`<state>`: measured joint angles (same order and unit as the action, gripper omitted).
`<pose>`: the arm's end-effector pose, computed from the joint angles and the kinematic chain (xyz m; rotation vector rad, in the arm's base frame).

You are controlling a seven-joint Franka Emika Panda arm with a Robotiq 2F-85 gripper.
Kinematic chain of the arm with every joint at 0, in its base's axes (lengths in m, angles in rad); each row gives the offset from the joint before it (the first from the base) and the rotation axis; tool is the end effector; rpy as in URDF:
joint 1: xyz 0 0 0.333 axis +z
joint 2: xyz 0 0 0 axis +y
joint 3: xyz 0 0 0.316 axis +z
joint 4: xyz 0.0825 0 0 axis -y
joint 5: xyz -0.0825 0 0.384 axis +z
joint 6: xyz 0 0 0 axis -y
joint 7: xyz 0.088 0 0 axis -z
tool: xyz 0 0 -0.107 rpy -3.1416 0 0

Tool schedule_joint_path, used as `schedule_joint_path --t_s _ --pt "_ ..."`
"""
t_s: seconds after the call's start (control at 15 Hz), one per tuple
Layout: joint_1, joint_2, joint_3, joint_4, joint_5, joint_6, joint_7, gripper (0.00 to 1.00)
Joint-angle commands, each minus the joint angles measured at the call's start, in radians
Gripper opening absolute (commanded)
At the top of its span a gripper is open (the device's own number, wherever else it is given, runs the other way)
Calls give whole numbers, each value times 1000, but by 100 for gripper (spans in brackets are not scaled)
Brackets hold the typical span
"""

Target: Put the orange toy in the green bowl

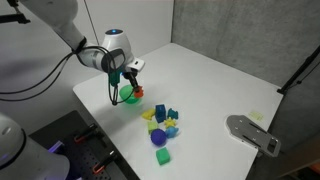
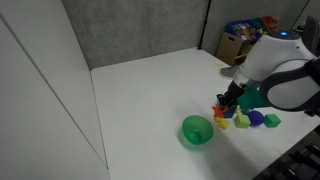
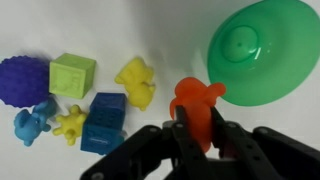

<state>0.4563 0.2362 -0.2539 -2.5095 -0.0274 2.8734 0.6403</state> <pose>0.4709 0.0940 0.2071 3.0636 -0.6230 0.2352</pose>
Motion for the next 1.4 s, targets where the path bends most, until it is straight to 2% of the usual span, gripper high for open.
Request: schedule_joint_path --t_s 0.0,0.07,0.2,0.6,1.0,1.33 --pt "-8 -53 94 57 -71 -102 105 8" --pt "-17 -58 131 76 -79 -148 121 51" --pt "-37 -72 191 95 -90 -204 137 52" --pt "-115 -206 300 86 -58 -320 122 99" --pt "-198 -438 383 60 59 -532 35 100" --pt "-248 -667 403 8 115 -772 -1 100"
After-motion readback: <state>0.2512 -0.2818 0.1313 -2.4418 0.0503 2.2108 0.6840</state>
